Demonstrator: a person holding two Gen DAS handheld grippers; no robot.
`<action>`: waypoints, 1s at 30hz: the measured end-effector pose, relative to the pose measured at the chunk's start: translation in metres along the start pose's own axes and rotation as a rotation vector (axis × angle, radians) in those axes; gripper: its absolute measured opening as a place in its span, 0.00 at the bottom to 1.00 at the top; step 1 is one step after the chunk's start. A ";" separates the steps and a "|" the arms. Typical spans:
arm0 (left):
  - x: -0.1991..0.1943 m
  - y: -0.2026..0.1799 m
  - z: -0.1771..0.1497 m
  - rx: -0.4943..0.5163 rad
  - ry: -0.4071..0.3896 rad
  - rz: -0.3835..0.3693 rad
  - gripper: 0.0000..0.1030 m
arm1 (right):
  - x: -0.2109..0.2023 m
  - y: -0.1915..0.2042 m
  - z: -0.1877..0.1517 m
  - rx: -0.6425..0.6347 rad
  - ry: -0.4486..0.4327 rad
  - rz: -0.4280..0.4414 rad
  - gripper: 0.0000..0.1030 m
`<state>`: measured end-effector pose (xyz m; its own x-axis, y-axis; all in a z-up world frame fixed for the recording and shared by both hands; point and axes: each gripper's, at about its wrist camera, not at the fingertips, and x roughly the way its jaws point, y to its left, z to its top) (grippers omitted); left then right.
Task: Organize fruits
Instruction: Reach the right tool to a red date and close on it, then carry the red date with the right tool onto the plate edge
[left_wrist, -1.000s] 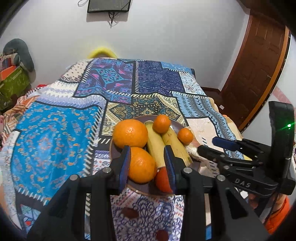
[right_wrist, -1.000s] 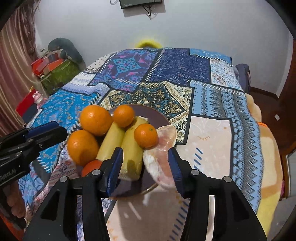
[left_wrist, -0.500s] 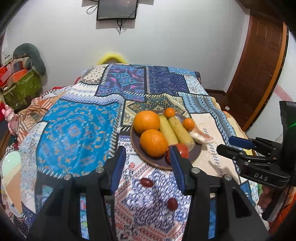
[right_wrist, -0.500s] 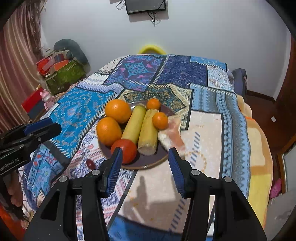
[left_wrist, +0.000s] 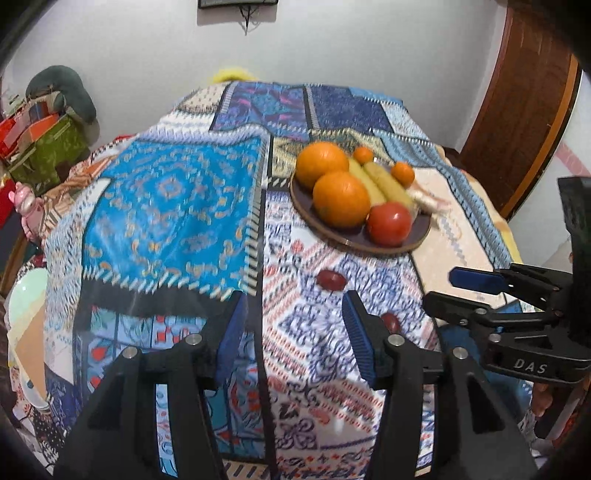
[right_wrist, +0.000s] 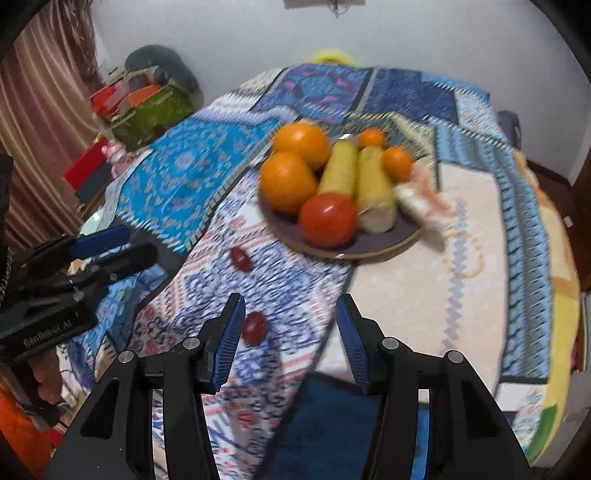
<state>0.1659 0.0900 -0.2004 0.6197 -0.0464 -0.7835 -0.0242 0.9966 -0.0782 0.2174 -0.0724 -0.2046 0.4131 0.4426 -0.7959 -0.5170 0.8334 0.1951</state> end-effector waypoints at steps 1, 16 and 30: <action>0.002 0.002 -0.003 -0.002 0.007 -0.002 0.51 | 0.003 0.002 -0.001 0.002 0.010 0.005 0.46; 0.028 0.006 -0.021 -0.009 0.071 -0.032 0.51 | 0.044 0.021 -0.016 -0.034 0.118 0.019 0.18; 0.073 -0.026 0.006 0.043 0.117 -0.066 0.45 | 0.008 -0.033 0.004 0.026 -0.016 -0.019 0.18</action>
<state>0.2165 0.0608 -0.2514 0.5230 -0.1173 -0.8442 0.0494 0.9930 -0.1074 0.2405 -0.0949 -0.2149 0.4344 0.4317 -0.7905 -0.4892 0.8500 0.1954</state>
